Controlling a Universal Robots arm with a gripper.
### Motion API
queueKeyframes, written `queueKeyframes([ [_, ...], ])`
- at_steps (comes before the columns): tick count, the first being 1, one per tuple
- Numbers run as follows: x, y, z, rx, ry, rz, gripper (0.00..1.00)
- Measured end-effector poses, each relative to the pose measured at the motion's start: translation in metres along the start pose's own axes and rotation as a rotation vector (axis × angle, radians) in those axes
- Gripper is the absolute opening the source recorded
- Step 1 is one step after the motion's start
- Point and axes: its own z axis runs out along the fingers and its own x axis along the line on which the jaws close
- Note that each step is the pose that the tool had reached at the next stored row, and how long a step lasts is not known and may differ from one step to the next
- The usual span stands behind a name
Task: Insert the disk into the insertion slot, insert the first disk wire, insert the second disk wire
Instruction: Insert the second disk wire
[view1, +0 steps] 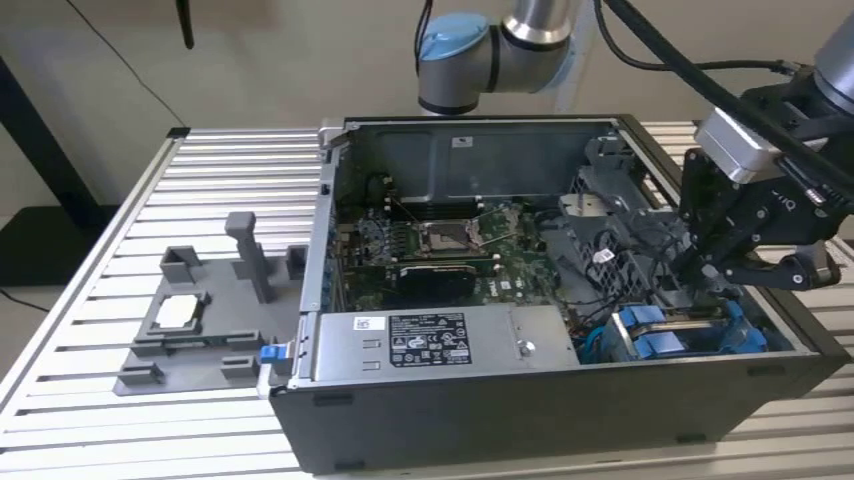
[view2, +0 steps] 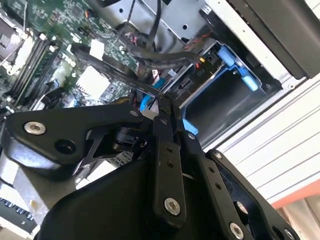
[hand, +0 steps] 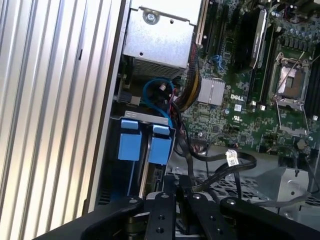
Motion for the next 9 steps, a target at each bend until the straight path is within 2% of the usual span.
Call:
queueKeyframes([
  [4, 0.0055, -0.0003, 0.0029, 0.0013, -0.0021, 0.005, 0.16],
  [9, 0.0107, -0.0006, 0.0096, 0.0055, -0.014, 0.016, 0.16],
])
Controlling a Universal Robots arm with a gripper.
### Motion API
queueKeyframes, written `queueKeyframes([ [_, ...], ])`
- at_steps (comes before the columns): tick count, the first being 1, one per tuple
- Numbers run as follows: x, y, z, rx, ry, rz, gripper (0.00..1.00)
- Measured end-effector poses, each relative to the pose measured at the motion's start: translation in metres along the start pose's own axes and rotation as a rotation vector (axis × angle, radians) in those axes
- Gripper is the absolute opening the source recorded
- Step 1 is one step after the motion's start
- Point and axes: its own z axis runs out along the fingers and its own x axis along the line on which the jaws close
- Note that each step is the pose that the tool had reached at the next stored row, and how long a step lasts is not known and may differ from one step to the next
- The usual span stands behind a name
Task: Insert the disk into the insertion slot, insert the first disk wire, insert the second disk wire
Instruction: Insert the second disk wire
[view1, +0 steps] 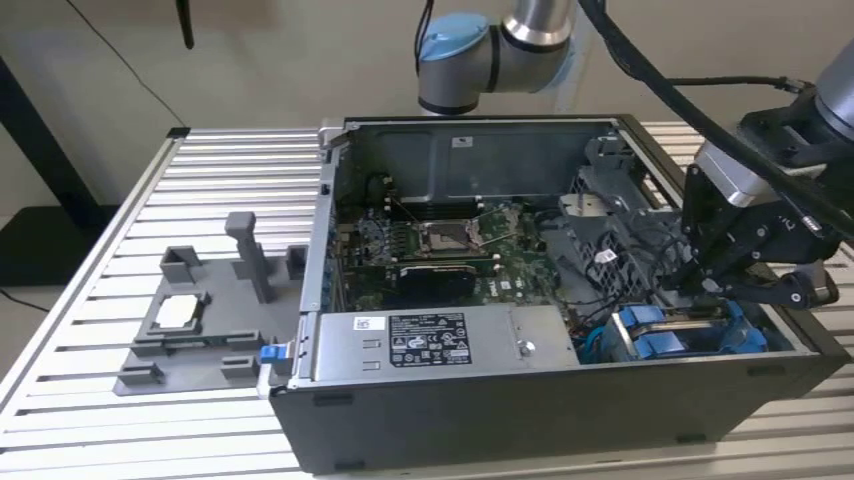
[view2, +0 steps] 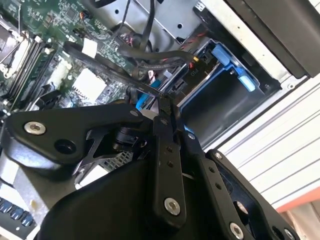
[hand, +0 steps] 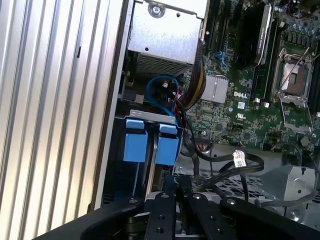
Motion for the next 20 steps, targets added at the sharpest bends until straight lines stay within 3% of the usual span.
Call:
queueKeyframes([
  [3, 0.0026, -0.0015, 0.0019, 0.0013, -0.005, 0.003, 0.16],
  [7, 0.0038, -0.0032, 0.0055, 0.0063, -0.0218, 0.014, 0.16],
  [9, 0.0041, -0.0032, 0.007, 0.0111, -0.0265, 0.034, 0.16],
  [20, 0.0054, -0.0042, 0.0122, 0.028, -0.0283, 0.112, 0.16],
])
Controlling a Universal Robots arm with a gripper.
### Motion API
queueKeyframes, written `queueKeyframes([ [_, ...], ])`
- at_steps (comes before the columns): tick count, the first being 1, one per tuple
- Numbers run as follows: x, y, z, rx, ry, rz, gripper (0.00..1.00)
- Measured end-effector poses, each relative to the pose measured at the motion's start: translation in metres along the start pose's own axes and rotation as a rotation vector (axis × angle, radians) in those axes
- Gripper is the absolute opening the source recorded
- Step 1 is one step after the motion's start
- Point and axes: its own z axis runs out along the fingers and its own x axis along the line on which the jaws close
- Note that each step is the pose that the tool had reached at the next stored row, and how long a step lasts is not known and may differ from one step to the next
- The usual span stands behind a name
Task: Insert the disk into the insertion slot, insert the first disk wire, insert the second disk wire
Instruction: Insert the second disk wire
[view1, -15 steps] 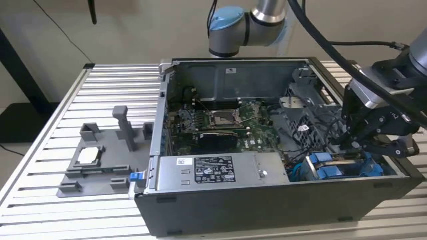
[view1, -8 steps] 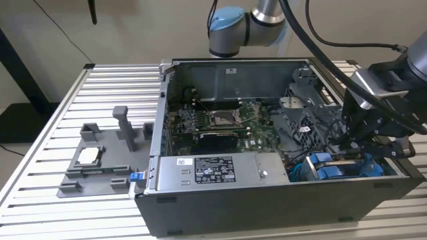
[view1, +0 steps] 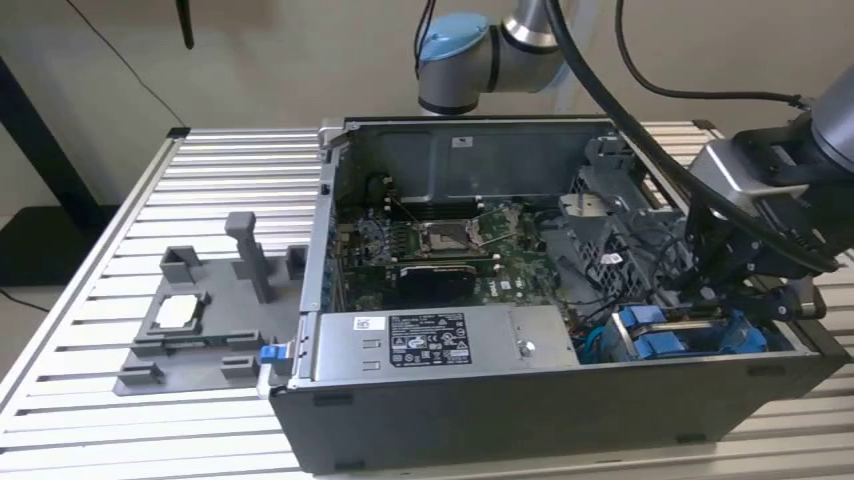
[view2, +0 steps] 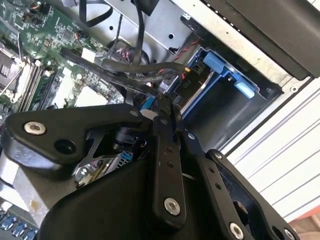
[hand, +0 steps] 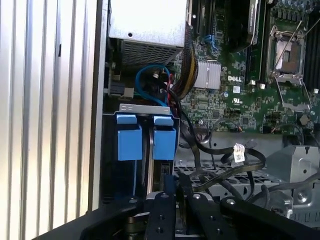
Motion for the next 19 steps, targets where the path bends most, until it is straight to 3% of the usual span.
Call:
queueKeyframes([
  [8, 0.0007, -0.0001, 0.0029, 0.0095, 0.001, 0.042, 0.16],
  [19, 0.001, 0.0019, 0.003, 0.0116, 0.002, 0.051, 0.16],
])
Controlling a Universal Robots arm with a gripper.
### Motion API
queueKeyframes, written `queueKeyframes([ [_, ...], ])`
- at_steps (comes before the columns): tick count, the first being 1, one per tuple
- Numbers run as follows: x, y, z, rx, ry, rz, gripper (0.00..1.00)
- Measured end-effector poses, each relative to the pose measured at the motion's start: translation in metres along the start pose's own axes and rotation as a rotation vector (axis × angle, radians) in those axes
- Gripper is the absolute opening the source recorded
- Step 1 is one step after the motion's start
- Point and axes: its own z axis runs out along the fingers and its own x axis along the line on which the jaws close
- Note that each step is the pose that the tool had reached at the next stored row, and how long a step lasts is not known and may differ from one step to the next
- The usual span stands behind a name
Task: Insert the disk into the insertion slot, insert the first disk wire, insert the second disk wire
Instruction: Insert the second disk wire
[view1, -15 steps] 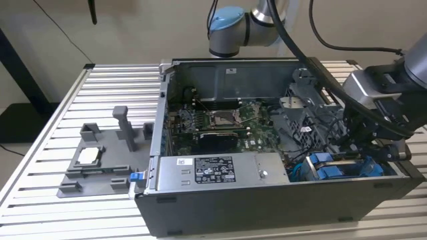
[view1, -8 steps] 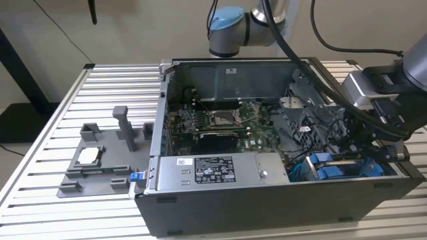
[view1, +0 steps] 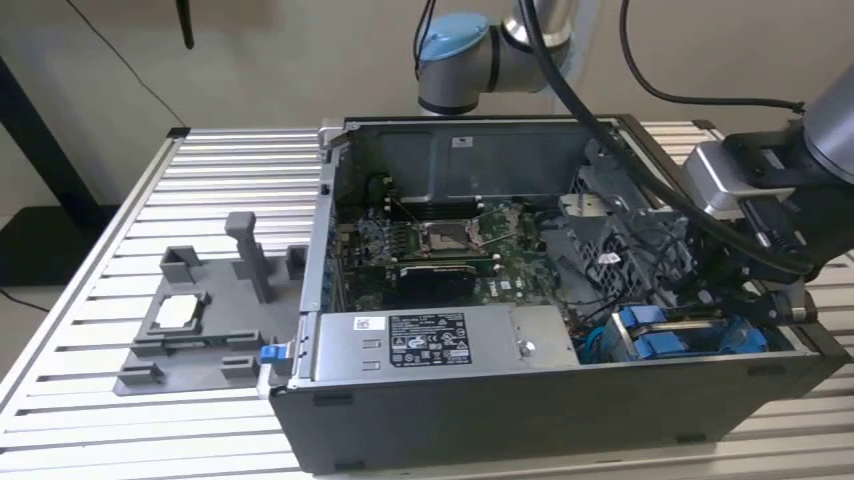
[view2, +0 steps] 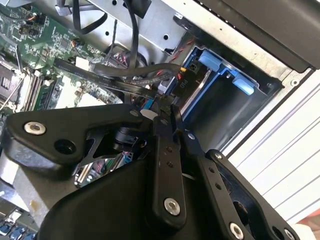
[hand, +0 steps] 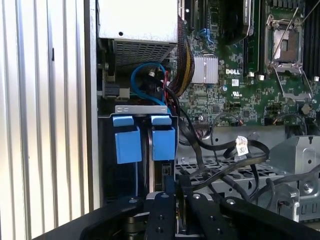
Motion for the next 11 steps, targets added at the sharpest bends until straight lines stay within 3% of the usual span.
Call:
queueKeyframes([
  [3, 0.0005, 0.0006, 0.0, 0.0021, 0.0004, 0.002, 0.16],
  [5, 0.0007, 0.001, 0.0003, 0.0116, 0.0048, 0.003, 0.16],
  [11, 0.001, 0.004, 0.0013, 0.0366, 0.0265, 0.003, 0.16],
])
